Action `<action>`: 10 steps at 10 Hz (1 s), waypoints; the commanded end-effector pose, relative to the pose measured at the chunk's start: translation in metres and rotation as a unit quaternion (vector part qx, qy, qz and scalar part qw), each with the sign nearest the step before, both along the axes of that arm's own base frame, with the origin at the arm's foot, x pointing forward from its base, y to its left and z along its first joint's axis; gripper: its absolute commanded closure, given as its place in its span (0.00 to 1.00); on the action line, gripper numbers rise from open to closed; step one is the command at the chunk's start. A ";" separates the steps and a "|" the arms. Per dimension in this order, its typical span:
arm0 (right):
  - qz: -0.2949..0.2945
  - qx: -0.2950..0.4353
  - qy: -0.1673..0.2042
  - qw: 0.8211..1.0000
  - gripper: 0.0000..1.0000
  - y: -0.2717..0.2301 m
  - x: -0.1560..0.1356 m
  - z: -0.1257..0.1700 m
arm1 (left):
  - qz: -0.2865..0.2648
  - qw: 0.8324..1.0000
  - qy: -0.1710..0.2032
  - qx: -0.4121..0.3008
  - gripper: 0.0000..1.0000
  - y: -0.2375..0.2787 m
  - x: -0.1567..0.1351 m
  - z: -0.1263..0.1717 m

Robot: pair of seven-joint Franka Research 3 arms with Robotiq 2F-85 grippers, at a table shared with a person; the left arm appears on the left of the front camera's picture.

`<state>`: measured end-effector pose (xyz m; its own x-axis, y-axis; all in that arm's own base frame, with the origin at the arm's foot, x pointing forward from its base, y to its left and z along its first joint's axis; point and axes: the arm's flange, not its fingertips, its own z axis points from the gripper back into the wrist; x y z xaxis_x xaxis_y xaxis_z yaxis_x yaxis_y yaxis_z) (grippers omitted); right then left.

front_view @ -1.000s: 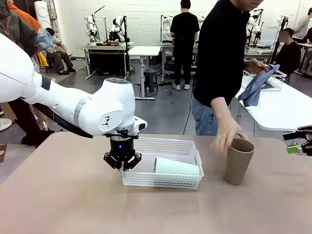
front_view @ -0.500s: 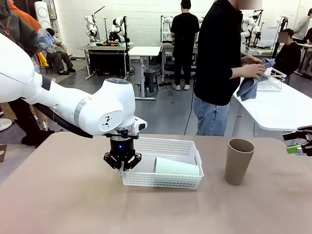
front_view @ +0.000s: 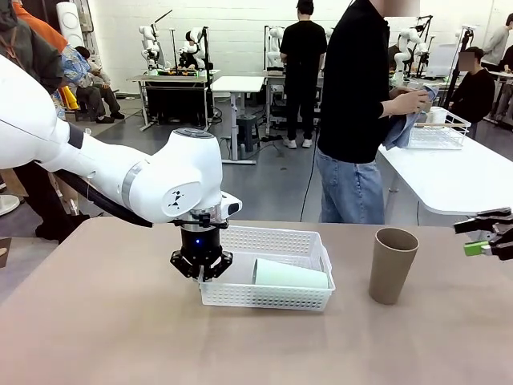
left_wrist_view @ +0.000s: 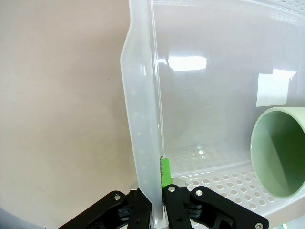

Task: Clean and organize the cups into the basket.
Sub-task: Pick up the Reusable plastic cup from the right side of the table and stack it inside the Organizing basket in the center of the table.

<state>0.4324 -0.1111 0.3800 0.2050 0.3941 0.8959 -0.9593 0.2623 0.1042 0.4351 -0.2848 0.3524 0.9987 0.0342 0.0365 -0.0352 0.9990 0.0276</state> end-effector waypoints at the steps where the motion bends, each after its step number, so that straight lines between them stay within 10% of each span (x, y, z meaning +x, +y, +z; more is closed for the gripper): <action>1: 0.051 0.011 0.002 0.999 0.00 0.008 0.017 -0.036 | -0.001 1.000 0.001 0.002 1.00 0.000 -0.001 -0.002; 8: 0.095 0.004 0.032 0.995 0.00 0.035 0.042 -0.102 | -0.001 1.000 0.001 0.002 1.00 0.000 -0.001 -0.002; 10: 0.112 0.015 -0.026 0.993 0.00 0.041 0.047 -0.103 | -0.001 1.000 0.001 0.002 1.00 0.000 -0.001 -0.002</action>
<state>0.4738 -0.0706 0.2788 0.1500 0.4120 0.8987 -0.9887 0.0561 0.1393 0.4351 -0.2848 0.3524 0.9987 0.0343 0.0365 -0.0353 0.9990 0.0276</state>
